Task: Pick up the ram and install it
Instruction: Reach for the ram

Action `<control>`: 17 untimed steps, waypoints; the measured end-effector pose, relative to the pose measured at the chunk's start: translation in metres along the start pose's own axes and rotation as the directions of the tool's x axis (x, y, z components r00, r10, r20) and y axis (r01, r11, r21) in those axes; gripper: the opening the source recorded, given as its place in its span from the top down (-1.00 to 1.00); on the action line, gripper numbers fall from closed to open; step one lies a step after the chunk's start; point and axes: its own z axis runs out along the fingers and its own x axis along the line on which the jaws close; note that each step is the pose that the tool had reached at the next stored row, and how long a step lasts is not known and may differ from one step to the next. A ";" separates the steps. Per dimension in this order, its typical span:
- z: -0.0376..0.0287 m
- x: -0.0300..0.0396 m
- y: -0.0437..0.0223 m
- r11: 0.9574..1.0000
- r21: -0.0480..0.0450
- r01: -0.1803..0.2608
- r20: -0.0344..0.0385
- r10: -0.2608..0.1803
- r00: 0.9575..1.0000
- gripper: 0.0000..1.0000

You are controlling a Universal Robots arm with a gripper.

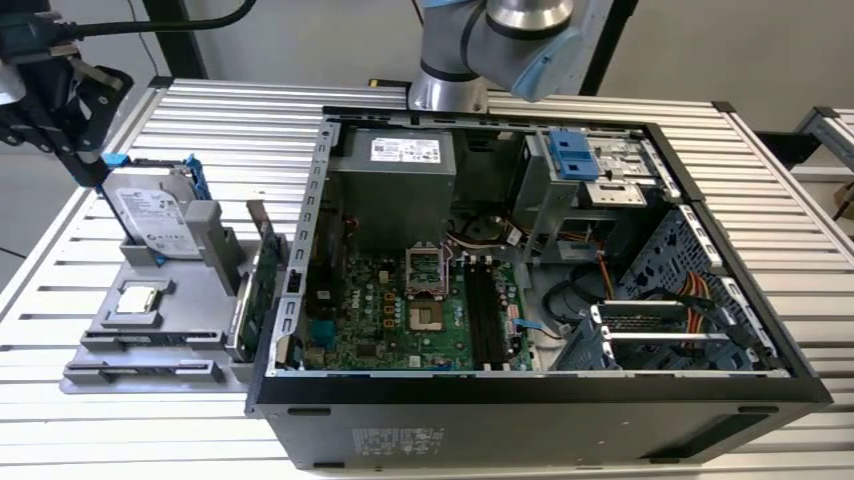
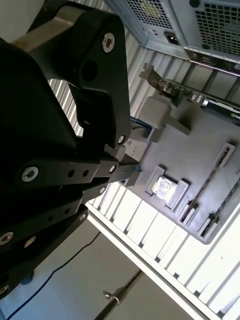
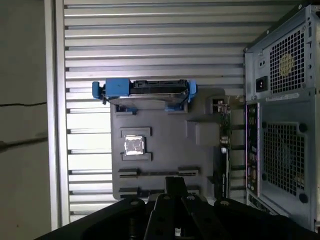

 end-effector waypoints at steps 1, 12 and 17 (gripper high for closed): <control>-0.0001 -0.0001 -0.0038 1.000 0.000 0.000 0.000 0.000 1.000 1.00; -0.0013 -0.0011 -0.0297 1.000 0.000 0.001 0.000 -0.001 1.000 1.00; -0.0014 -0.0012 -0.0336 1.000 0.000 0.001 0.000 -0.001 1.000 1.00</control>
